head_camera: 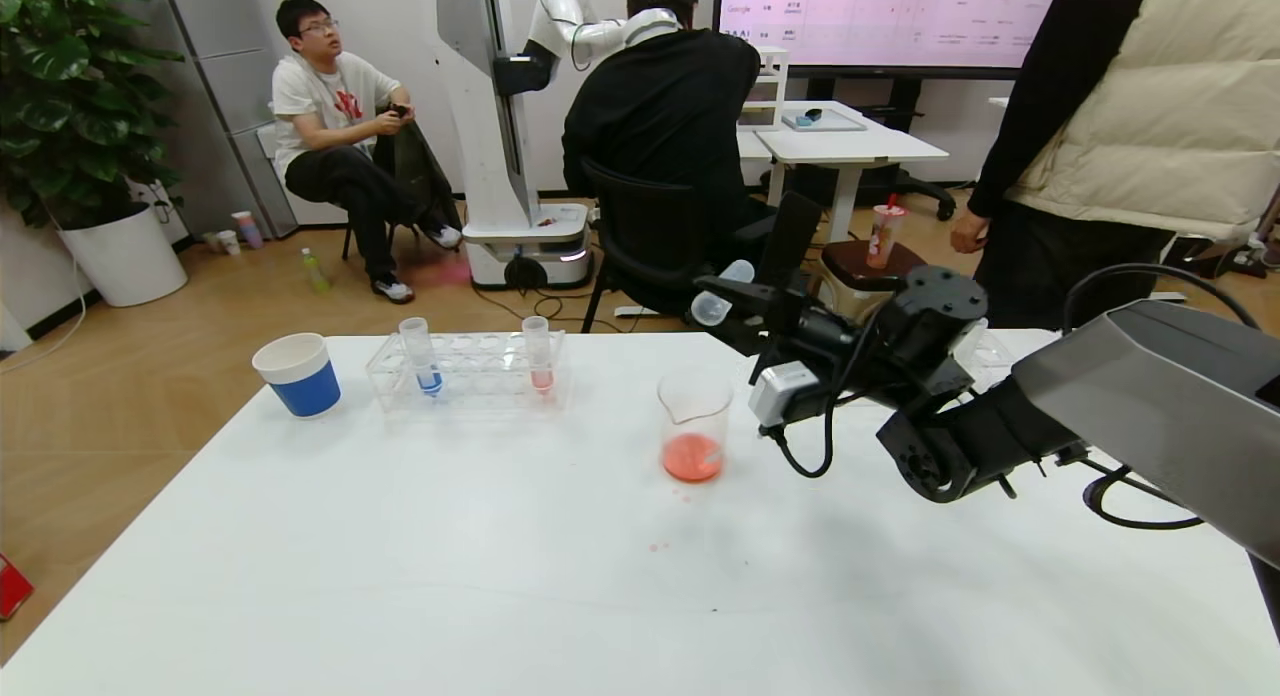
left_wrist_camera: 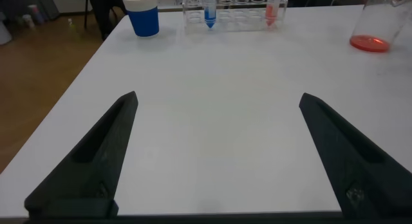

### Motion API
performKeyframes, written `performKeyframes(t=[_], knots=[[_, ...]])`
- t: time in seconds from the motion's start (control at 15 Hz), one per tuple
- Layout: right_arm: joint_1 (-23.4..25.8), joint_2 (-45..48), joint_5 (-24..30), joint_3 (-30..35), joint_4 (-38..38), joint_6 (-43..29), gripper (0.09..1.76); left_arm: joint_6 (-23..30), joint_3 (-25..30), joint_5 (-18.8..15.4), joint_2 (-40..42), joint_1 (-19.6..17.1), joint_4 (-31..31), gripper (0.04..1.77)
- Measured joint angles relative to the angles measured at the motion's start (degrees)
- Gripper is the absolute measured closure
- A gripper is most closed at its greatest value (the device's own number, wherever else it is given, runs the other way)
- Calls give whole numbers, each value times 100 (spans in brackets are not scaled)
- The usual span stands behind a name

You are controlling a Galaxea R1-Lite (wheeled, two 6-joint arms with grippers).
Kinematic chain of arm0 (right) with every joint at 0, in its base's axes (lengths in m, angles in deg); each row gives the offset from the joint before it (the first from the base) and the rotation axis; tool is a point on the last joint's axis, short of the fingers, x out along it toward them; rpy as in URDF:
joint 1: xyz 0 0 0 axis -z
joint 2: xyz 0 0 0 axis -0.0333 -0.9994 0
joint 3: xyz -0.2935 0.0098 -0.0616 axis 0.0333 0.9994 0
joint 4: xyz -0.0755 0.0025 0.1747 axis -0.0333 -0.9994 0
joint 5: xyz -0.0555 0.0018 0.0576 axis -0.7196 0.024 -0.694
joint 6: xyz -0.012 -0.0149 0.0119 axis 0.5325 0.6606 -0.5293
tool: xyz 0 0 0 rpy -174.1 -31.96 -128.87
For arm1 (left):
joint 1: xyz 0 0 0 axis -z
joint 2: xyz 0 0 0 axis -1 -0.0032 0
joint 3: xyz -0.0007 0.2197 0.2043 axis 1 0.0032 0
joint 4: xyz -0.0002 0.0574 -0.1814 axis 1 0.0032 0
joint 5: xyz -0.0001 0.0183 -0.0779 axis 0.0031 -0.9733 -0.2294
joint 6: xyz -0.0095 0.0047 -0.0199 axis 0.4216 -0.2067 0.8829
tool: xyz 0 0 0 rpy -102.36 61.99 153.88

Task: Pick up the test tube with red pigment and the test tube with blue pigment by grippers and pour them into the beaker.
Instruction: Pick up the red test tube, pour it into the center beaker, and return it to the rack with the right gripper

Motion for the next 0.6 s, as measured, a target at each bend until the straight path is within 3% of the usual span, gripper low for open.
performKeyframes(t=[0.13,0.47,0.6], knots=[[0,187,-461,41,199,-1202,134,0,0,0,0,0,0,6],[-241,772,-3746,691,503,-4837,134,0,0,0,0,0,0,6],[-357,1133,-4414,1150,173,-5777,134,-1,0,0,0,0,0,6]])
